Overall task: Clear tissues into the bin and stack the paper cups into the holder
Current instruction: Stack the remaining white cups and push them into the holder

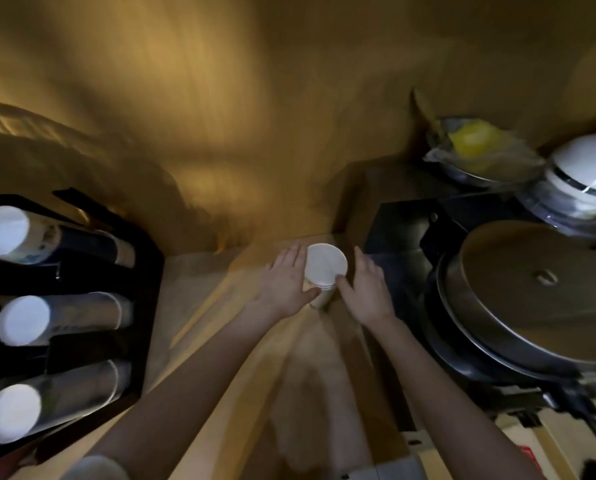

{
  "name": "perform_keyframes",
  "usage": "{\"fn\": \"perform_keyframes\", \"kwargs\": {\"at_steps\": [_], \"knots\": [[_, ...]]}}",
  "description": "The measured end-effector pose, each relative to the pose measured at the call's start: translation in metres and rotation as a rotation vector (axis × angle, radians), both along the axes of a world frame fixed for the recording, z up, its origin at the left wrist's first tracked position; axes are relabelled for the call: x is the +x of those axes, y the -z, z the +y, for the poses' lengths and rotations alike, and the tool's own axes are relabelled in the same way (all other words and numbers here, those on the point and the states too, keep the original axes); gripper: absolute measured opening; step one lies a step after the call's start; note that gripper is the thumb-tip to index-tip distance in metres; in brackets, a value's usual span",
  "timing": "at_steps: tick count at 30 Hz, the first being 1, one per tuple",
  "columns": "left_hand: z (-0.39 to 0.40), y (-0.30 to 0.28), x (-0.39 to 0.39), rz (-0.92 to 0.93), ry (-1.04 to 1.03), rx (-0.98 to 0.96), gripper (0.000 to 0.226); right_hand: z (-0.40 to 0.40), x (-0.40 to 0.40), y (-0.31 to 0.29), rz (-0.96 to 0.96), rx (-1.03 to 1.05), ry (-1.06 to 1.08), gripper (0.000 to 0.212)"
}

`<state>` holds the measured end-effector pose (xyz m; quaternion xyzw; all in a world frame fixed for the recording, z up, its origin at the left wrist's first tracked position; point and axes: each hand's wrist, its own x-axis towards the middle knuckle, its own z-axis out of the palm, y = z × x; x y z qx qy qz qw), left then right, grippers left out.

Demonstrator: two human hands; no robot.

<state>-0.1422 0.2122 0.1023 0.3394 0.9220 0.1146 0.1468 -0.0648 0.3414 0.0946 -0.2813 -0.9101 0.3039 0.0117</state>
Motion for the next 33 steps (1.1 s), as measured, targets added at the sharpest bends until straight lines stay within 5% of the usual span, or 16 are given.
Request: {"fn": "perform_keyframes", "kwargs": {"at_steps": [7, 13, 18, 21, 23, 28, 33], "knots": [[0.004, 0.019, 0.001, -0.046, -0.051, 0.054, 0.074, 0.002, -0.006, 0.013, -0.087, -0.215, 0.084, 0.041], [-0.002, 0.009, -0.008, -0.377, -0.310, 0.396, 0.050, -0.001, -0.014, 0.000, 0.031, -0.712, 0.342, 0.030], [-0.041, -0.020, -0.010, -0.910, -0.802, 0.775, 0.035, -0.026, -0.013, -0.033, 0.175, -0.742, 0.205, 0.023], [-0.081, -0.032, -0.010, -1.436, -0.826, 0.776, 0.070, -0.051, -0.011, -0.052, 0.316, -0.631, 0.043, 0.025], [-0.104, -0.034, -0.009, -1.603, -0.799, 0.861, 0.090, -0.069, -0.008, -0.059, 0.383, -0.527, -0.090, 0.029], [-0.159, -0.050, 0.009, -1.454, -0.772, 1.012, 0.082, -0.120, 0.002, -0.057, 0.472, -0.474, -0.401, 0.033], [-0.215, -0.055, 0.044, -1.113, -0.719, 1.138, 0.071, -0.160, 0.005, -0.057, 0.406, -0.596, -0.424, 0.024]]}}
